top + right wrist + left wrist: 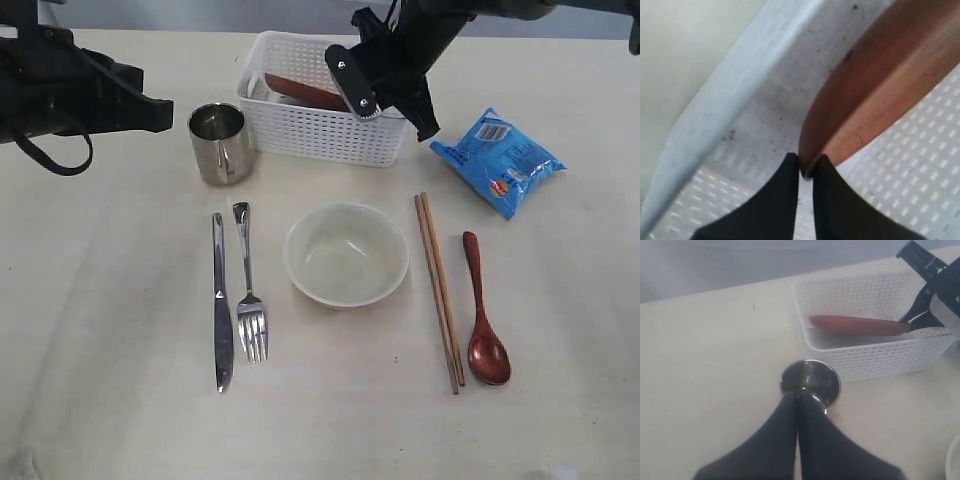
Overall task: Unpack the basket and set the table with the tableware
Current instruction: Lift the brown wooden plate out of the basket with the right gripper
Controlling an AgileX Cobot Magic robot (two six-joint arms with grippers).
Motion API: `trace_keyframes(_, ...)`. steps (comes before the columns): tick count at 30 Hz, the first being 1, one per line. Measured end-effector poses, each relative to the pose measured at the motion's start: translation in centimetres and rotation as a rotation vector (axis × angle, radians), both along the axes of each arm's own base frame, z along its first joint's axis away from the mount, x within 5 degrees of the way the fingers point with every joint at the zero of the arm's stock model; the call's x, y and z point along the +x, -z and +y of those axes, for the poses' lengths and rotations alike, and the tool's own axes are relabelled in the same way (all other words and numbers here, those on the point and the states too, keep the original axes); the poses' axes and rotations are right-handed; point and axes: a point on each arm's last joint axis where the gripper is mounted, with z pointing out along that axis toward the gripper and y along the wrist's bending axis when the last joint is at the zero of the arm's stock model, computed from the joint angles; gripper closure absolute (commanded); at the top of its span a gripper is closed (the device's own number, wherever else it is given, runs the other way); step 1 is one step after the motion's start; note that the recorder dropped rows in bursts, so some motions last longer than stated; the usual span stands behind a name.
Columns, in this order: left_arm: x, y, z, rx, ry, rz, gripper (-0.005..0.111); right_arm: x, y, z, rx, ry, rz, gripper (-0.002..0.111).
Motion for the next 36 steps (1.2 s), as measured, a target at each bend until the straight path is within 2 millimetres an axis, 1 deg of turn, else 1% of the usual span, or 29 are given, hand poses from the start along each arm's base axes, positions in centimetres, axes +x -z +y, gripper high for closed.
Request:
trace_keyframes(4, 0.0, 0.0, 0.0, 0.000, 0.000, 0.000, 0.107, 0.3, -0.4, 0.1, 0.014, 0.004, -0.037, 0.109)
trace_keyframes(6, 0.0, 0.0, 0.0, 0.000, 0.000, 0.000, 0.107, 0.2, -1.2, 0.1, 0.020, 0.004, -0.053, 0.109)
trace_keyframes(15, 0.0, 0.0, 0.0, 0.000, 0.000, 0.000, 0.107, -0.4, -5.8, -0.2, 0.062, 0.020, -0.131, 0.109)
trace_keyframes(16, 0.0, 0.0, 0.0, 0.000, 0.000, 0.000, 0.107, -0.6, -6.5, -0.3, 0.064, 0.020, -0.136, 0.109)
trace_keyframes(23, 0.0, 0.0, 0.0, -0.001, -0.003, -0.006, 0.107, -2.3, -9.4, 0.0, -0.007, 0.022, -0.157, 0.109)
trace_keyframes(29, 0.0, 0.0, 0.0, -0.001, -0.003, -0.006, 0.107, -5.0, -11.5, -0.1, -0.102, 0.053, -0.227, 0.109)
trace_keyframes(32, 0.0, 0.0, 0.0, -0.001, -0.003, -0.006, 0.107, -7.2, -12.8, -0.7, -0.137, 0.074, -0.262, 0.109)
trace_keyframes(36, 0.0, 0.0, 0.0, -0.001, -0.003, -0.006, 0.107, -10.1, -15.0, -2.1, -0.141, 0.120, -0.307, 0.109)
